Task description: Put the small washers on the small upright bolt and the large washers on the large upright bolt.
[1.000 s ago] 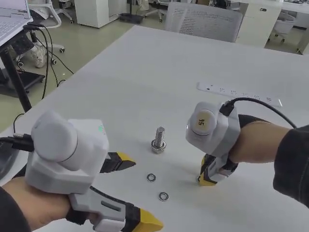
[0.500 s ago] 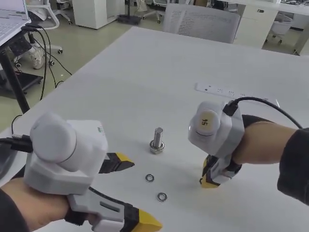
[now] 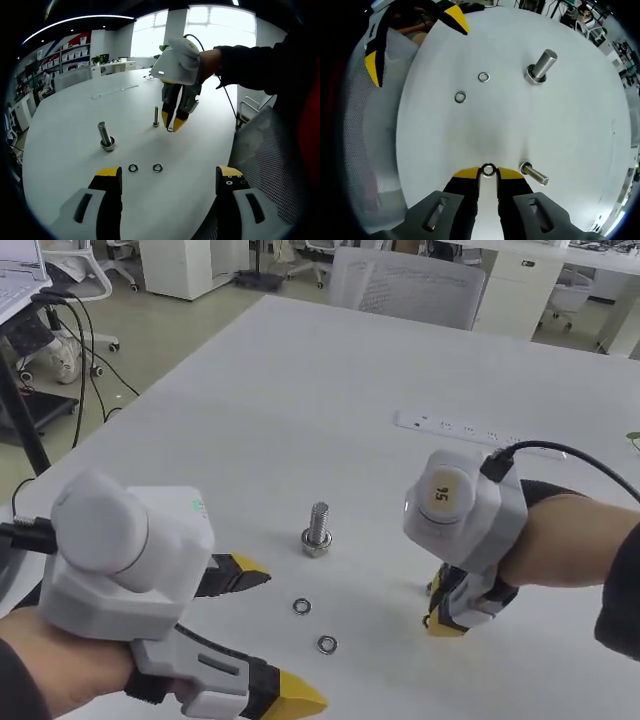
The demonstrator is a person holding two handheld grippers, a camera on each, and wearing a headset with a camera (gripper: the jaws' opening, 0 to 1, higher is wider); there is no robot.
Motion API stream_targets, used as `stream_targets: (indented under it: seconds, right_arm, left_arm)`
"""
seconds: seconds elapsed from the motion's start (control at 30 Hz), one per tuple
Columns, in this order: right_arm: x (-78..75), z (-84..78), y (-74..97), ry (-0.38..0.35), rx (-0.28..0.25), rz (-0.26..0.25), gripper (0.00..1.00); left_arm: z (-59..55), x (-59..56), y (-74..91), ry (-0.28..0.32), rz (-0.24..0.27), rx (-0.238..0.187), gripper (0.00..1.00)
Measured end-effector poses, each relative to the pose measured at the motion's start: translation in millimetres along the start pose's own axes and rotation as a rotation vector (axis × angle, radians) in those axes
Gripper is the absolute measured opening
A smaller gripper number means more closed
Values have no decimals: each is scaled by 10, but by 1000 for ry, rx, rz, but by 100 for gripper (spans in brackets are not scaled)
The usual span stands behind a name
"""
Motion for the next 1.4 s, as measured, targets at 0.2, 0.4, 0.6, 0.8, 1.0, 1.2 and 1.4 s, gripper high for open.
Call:
stream_targets:
  seconds: [0.2,0.4,0.6,0.8,1.0,1.2,1.4]
  right_arm:
    - [40,-110,48,-23,2,1,14]
    - [25,-214,139,-48,2,-4,14]
    - [-8,-275,234,-63,6,-14,14]
    - [-81,-281,362,-68,0,-35,14]
    - [-156,-267,479,-65,-9,-55,14]
    - [-241,-216,596,-53,-21,-79,14]
    - [-328,-126,680,-33,-32,-101,14]
  left_arm:
    - [-3,-10,-2,-2,-2,1,76]
    - [2,-17,-4,-3,-5,1,76]
    - [10,-16,-5,-4,-6,1,76]
    - [26,-9,-4,-4,-5,-1,76]
    - [26,-3,-8,-3,-5,0,76]
    - [32,-1,-10,-3,-3,4,76]
    - [38,4,-12,-3,-1,5,76]
Point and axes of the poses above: the centre of the closed fingertips' face, and the gripper's own axes: y roughly backward along the fingers, x roughly to its left, z roughly out of its top, the point moved 9 cm from there along y, roughly backward along the fingers
